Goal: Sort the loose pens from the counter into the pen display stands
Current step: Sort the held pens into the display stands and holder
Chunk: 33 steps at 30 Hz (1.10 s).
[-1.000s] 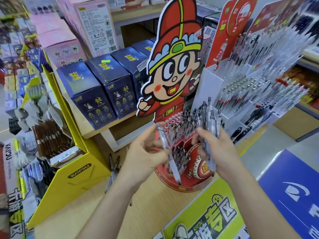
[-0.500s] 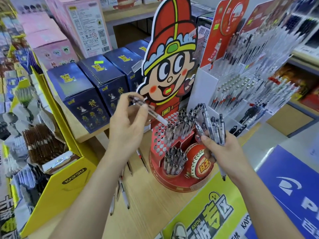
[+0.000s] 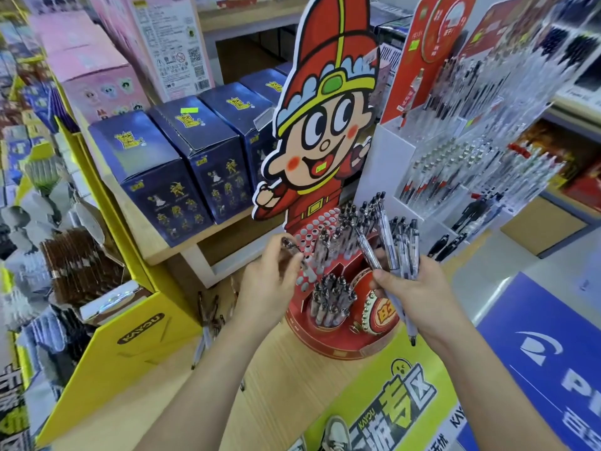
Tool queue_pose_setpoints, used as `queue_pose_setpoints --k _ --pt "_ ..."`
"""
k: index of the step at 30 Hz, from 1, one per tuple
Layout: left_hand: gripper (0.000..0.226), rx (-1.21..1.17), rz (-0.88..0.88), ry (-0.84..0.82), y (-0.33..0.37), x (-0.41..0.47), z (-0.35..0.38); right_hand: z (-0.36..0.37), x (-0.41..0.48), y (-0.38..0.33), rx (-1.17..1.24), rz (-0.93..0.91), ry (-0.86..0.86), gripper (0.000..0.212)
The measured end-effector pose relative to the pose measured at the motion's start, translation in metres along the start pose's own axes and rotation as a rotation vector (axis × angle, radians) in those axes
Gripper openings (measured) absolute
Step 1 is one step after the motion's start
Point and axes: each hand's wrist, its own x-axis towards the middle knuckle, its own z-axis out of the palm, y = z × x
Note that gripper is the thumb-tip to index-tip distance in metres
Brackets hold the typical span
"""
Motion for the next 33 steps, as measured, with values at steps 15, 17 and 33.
queue_pose_setpoints --k 15,17,33 --pt "0.019 0.201 0.062 -0.111 -0.004 0.026 0.018 0.007 -0.009 -0.006 -0.107 -0.079 0.037 0.018" --pt "0.019 0.203 0.026 -0.120 -0.003 0.027 0.018 0.010 -0.010 -0.006 -0.121 -0.090 0.038 0.017" --pt "0.015 -0.522 -0.259 -0.028 0.038 0.005 -0.010 0.022 -0.018 -0.014 0.171 0.010 -0.119 0.013"
